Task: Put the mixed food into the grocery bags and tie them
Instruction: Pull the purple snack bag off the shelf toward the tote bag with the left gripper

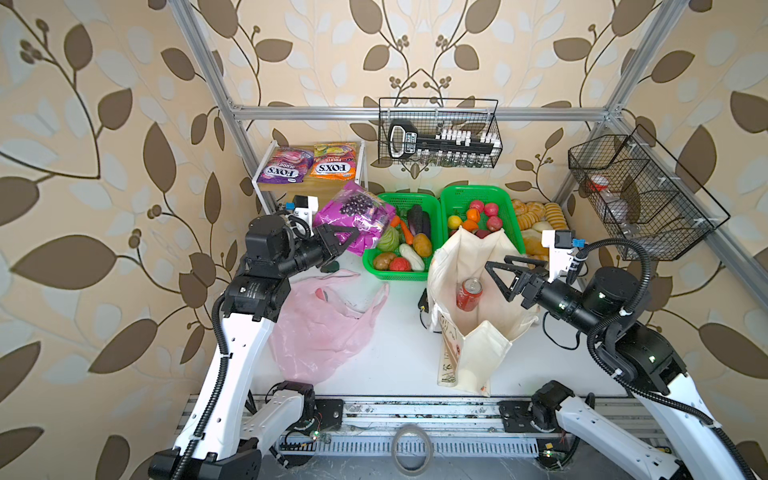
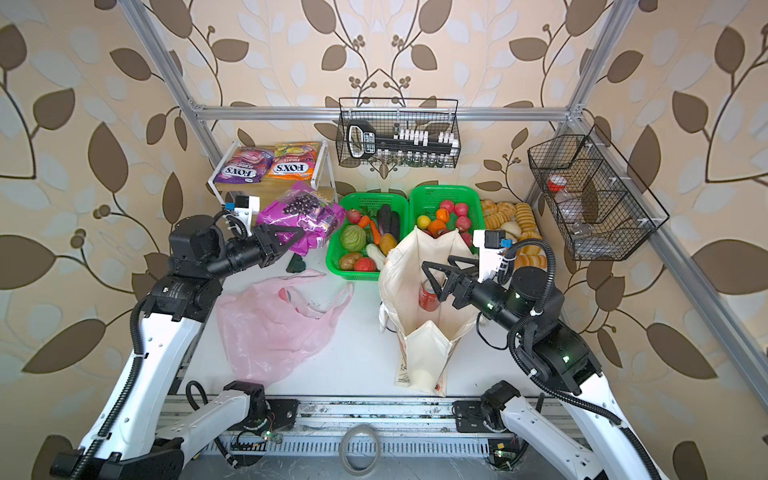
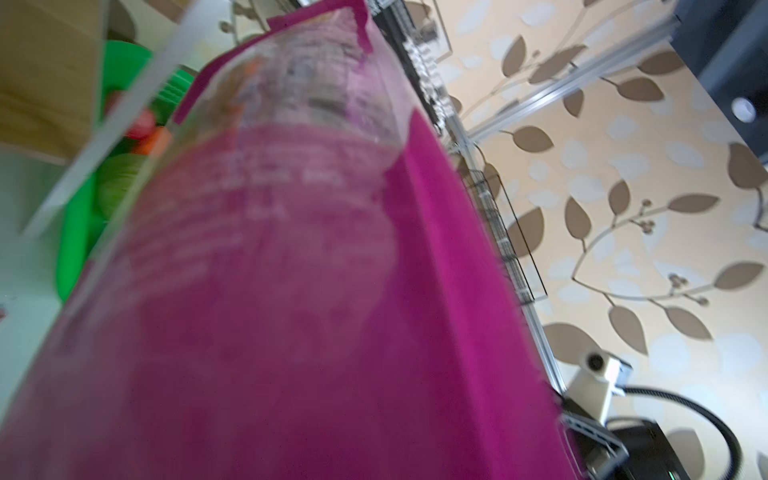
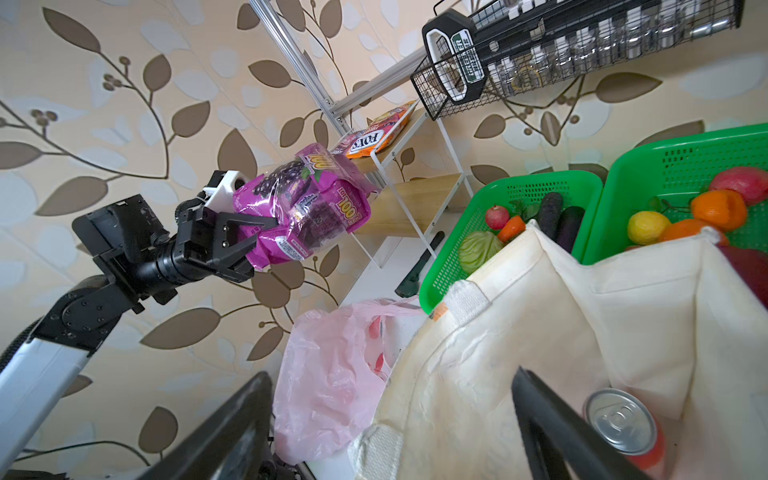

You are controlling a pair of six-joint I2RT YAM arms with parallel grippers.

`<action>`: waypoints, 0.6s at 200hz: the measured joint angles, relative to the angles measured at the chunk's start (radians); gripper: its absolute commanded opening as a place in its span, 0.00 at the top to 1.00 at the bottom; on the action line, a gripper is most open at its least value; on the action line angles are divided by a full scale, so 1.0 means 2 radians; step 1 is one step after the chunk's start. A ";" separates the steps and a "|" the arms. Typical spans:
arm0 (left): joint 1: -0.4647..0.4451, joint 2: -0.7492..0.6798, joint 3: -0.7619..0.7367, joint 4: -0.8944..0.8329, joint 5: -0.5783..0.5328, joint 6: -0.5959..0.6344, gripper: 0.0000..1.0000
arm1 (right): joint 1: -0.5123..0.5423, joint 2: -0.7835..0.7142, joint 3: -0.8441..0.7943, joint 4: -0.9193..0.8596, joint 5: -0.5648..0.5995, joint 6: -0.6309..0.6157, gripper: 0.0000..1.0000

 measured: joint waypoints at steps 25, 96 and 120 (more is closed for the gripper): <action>-0.060 0.018 0.024 0.010 0.025 0.022 1.00 | 0.000 0.005 0.000 0.012 -0.008 0.016 0.11; -0.257 0.186 0.216 -0.155 0.008 0.216 1.00 | -0.006 -0.019 0.047 -0.132 0.154 -0.012 0.04; -0.303 0.263 0.300 -0.260 -0.036 0.299 1.00 | -0.026 -0.027 0.057 -0.193 0.217 -0.026 0.02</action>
